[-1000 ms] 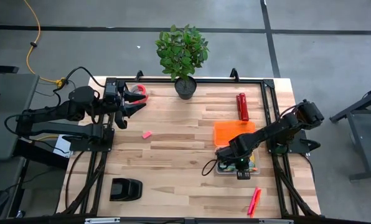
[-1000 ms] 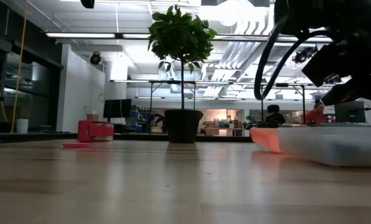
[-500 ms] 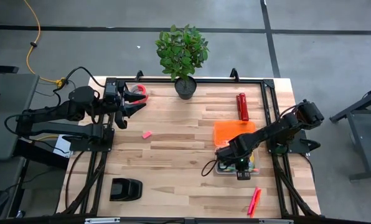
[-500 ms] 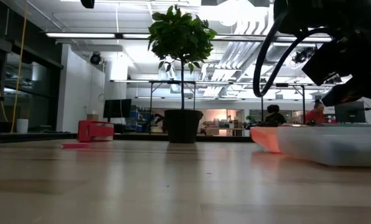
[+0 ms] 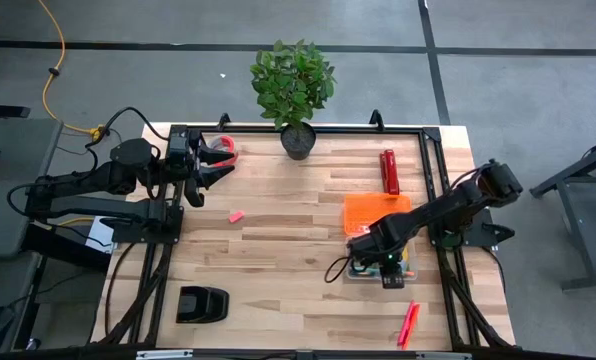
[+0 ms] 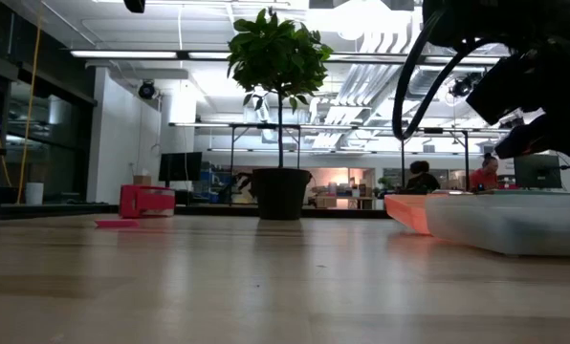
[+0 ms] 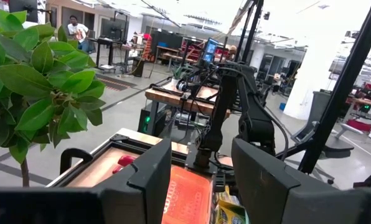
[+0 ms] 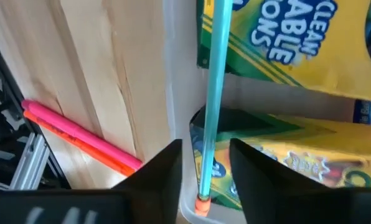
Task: Pack school essentials
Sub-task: Put the light blue pencil into the orange supply box
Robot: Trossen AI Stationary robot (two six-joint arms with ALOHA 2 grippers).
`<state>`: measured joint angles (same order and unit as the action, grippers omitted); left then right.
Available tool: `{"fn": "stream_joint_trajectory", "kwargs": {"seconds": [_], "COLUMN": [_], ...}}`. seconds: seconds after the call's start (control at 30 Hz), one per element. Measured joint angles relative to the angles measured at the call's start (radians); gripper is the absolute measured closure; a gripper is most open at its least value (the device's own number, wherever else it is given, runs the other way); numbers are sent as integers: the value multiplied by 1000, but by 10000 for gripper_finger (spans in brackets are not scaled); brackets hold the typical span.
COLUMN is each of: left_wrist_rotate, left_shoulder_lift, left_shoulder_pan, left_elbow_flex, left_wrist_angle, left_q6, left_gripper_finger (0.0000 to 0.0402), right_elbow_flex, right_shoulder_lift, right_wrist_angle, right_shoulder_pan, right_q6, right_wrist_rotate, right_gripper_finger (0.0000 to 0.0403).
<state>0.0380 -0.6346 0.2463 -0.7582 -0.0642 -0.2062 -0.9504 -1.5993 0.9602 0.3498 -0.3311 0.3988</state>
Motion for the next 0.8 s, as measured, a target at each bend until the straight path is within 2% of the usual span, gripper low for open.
{"fn": "stream_joint_trajectory", "kwargs": {"seconds": [0.2,0.37,0.8], "left_wrist_rotate": [0,0,0], "left_shoulder_lift": [0,0,0], "left_shoulder_pan": [0,0,0], "left_elbow_flex": [0,0,0], "left_wrist_angle": [0,-13,-30], "left_q6": [0,0,0], "left_gripper_finger": [243,243,243], "right_elbow_flex": [0,0,0], "right_shoulder_lift": [9,9,-11], "right_wrist_angle": [-6,-73,-96], "right_shoulder_pan": [0,0,23], "right_q6": [1,-28,-87], "right_wrist_rotate": [-2,-20,-95], "right_gripper_finger": [256,265,293]}}
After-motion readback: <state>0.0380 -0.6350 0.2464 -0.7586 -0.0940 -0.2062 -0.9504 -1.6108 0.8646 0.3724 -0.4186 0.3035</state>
